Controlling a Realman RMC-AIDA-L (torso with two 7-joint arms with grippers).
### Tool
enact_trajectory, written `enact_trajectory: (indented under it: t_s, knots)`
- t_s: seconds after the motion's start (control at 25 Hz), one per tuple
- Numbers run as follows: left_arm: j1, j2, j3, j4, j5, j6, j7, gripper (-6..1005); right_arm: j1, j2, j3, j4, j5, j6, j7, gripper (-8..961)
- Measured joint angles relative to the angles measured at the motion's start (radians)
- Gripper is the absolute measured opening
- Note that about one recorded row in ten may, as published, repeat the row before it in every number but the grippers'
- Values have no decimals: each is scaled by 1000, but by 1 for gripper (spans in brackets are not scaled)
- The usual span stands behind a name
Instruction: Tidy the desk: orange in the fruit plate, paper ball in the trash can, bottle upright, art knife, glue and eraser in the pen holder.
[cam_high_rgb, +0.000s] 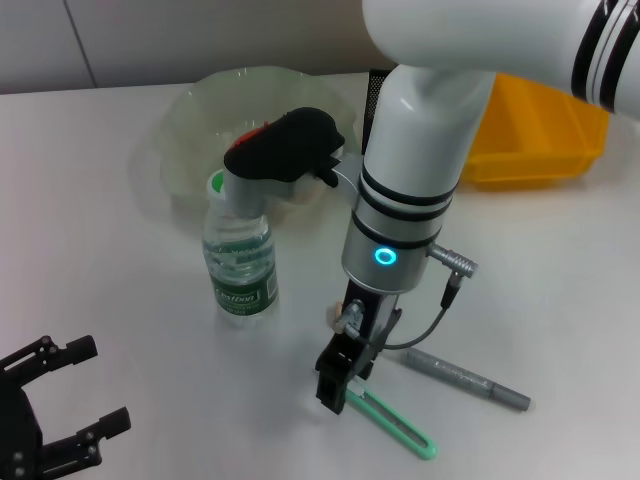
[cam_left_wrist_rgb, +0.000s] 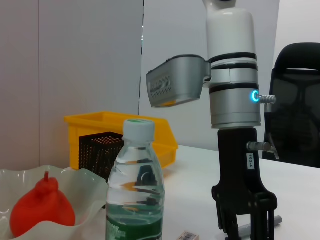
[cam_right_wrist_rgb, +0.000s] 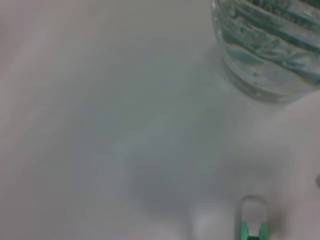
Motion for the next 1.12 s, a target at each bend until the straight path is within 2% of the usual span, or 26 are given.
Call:
enact_trajectory:
  t_s: [1.12]
  knots:
    - [-19, -9, 0, 0, 0, -2, 13, 807, -6, 0, -11, 21, -1, -2, 0, 502]
